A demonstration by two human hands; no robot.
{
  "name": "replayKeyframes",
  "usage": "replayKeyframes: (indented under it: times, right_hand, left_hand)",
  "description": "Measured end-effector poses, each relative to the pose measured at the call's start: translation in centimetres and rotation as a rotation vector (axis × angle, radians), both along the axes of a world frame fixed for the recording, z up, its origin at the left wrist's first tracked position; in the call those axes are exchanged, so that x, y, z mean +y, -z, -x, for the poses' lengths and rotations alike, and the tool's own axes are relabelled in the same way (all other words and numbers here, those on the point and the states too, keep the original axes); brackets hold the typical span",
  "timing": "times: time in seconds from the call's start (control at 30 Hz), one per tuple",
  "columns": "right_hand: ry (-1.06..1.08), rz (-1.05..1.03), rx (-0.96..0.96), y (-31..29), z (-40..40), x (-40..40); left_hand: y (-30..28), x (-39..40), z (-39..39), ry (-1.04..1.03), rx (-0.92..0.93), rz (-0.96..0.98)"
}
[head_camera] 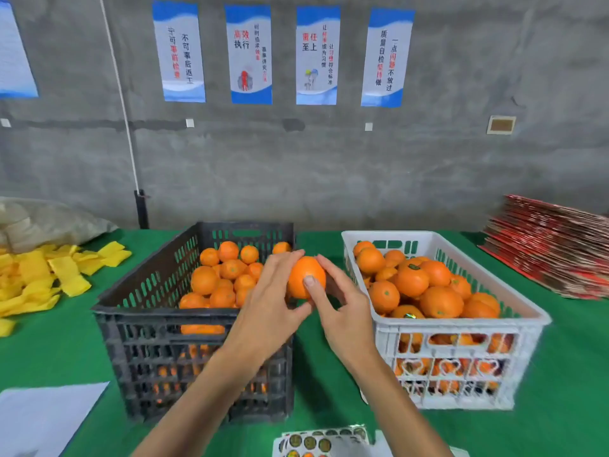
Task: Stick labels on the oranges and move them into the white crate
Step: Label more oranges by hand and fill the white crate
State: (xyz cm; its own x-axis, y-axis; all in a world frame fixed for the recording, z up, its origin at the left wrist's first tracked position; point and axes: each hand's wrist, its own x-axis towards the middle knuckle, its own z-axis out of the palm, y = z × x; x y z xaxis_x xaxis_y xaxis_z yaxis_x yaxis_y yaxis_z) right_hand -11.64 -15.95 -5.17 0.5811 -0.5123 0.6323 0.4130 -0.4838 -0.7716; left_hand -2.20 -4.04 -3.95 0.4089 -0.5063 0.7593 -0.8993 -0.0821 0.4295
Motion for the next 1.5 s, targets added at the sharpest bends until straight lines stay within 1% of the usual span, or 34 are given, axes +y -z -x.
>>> replayKeyframes:
  times: [0.07,0.13,0.2,0.27,0.37,0.43,0.47,0.53,0.6,0.77,0.83,0.9,0.97,1.2,1.37,1.5]
  right_hand:
    - [-0.002,0.007,0.026,2.5,2.8,0.8]
    - [-0.017,0.028,0.092,4.9,5.1,1.3]
    - [-0.032,0.065,0.166,7.5,6.7,1.6]
    - [-0.04,0.084,0.257,10.1,7.7,1.8]
    - [-0.06,0.095,0.477,14.1,8.7,1.6]
    - [-0.075,0.19,0.648,16.6,9.6,1.0]
    - [-0.107,0.245,0.724,17.7,10.0,0.7]
    - [-0.181,0.381,0.82,19.4,10.8,0.4]
    - [-0.212,0.487,0.861,20.3,11.0,0.1]
    - [-0.252,0.568,0.838,20.7,10.7,-0.6]
    - [-0.242,0.534,0.808,21.2,10.7,-0.4]
    - [-0.223,0.444,0.777,21.6,10.7,-0.4]
    - [-0.198,0.424,0.748,21.8,10.6,-0.4]
    - [-0.05,0.658,0.699,20.7,11.0,0.0]
    - [-0.103,0.828,0.775,20.2,11.2,1.1]
    - [-0.102,0.934,0.729,19.6,10.9,1.1]
  left_hand:
    - [2.8,1.1,2.3,0.008,-0.036,-0.007]
    - [5.7,2.0,4.1,0.018,-0.038,-0.029]
    - [8.8,2.7,5.5,0.043,0.039,-0.048]
    - [11.8,3.3,6.7,0.072,0.213,-0.07]
    - [16.7,4.2,8.7,0.052,0.569,-0.079]
    - [19.5,4.7,9.9,0.006,0.843,-0.004]
    - [20.7,4.9,10.2,-0.021,0.943,0.04]
    - [21.8,5.1,10.3,-0.044,1.037,0.093]
    - [22.1,5.0,9.9,-0.016,1.05,0.101]
    - [22.6,4.7,10.4,0.022,1.004,0.062]
    - [23.0,4.7,10.4,0.036,1.002,0.066]
    - [23.2,4.6,10.3,0.048,1.004,0.064]
    - [23.3,4.6,10.3,0.041,1.0,0.071]
    - [23.6,4.4,10.4,0.013,0.993,0.086]
    - [23.6,4.4,10.0,-0.007,0.975,0.094]
    - [23.6,4.7,9.8,-0.012,0.988,0.074]
